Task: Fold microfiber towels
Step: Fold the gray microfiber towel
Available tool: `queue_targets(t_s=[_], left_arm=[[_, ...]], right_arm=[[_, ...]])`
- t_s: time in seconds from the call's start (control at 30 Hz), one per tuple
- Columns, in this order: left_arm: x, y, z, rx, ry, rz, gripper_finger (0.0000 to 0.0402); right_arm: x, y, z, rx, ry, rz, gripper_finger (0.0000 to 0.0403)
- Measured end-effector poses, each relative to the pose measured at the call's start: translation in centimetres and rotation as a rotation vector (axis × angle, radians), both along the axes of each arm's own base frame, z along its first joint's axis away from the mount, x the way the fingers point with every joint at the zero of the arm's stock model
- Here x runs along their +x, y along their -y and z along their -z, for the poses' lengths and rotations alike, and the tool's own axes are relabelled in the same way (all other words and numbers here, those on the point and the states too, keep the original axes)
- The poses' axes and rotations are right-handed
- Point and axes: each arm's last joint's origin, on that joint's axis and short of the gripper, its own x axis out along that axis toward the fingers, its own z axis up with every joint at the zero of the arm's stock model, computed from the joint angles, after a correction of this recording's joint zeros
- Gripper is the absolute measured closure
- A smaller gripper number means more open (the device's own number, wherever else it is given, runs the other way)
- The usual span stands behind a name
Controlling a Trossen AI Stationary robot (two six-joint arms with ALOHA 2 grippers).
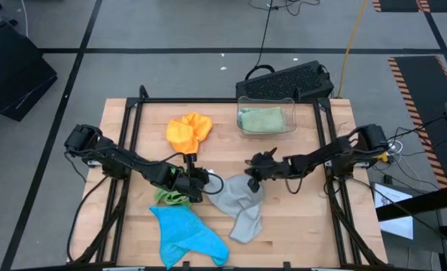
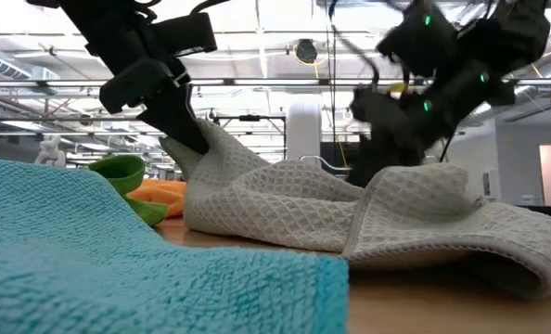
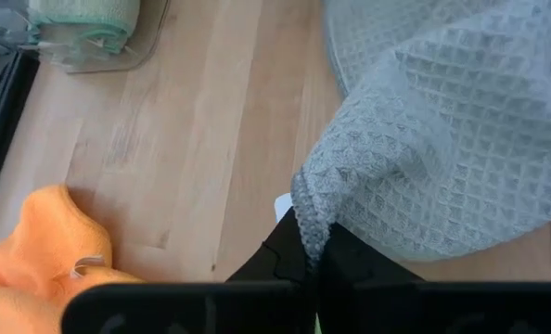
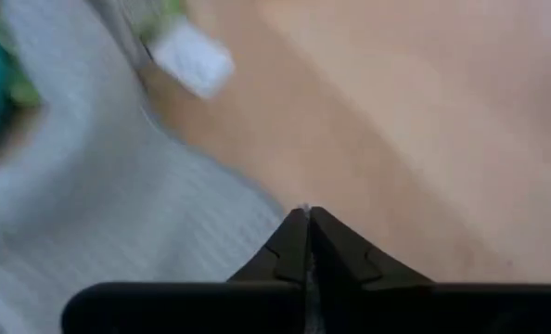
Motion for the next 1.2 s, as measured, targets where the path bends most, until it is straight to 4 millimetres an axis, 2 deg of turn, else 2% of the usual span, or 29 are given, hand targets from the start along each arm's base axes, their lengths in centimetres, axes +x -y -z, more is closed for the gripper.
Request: queue_targets(t_s=[0.17, 0.37, 0.53, 0.67, 0.77, 0.87, 0.97, 1.1, 1.2], left_arm=[[0.0, 0.0, -0.4, 0.019, 0.022, 0.003, 0.0392], [0.8, 0.8, -1.9, -0.018, 0.151, 0.121, 0.0395], [0.7, 2.5, -4.6, -0.120, 0.287, 0.393, 0.0388], [-0.7, 4.4, -7.9, -0.197, 0.441, 0.690, 0.0397], [-2.2, 4.9, -10.7, -0.154, 0.583, 0.767, 0.0393], [-3.5, 3.7, -12.9, -0.047, 0.667, 0.612, 0.0395], [-4.6, 1.3, -13.6, 0.079, 0.625, 0.376, 0.0397], [-4.6, -2.6, -12.9, 0.144, 0.510, 0.132, 0.0392], [-3.3, -5.3, -11.5, 0.110, 0.442, 0.049, 0.0398]], right_arm=[[-1.2, -1.7, -4.0, -0.049, 0.117, -0.089, 0.0400], [-4.5, -3.7, -8.7, -0.142, 0.235, -0.099, 0.0401], [-7.5, -4.9, -11.7, -0.166, 0.345, -0.102, 0.0402], [-9.2, -5.7, -14.4, -0.188, 0.414, -0.168, 0.0402], [-10.2, -6.2, -17.0, -0.226, 0.467, -0.208, 0.0402], [-11.3, -6.1, -19.3, -0.296, 0.456, -0.196, 0.0402], [-12.3, -5.3, -20.9, -0.372, 0.422, -0.115, 0.0402], [-12.5, -4.4, -20.4, -0.491, 0.341, -0.007, 0.0402], [-12.1, -3.9, -18.8, -0.585, 0.271, 0.095, 0.0402]])
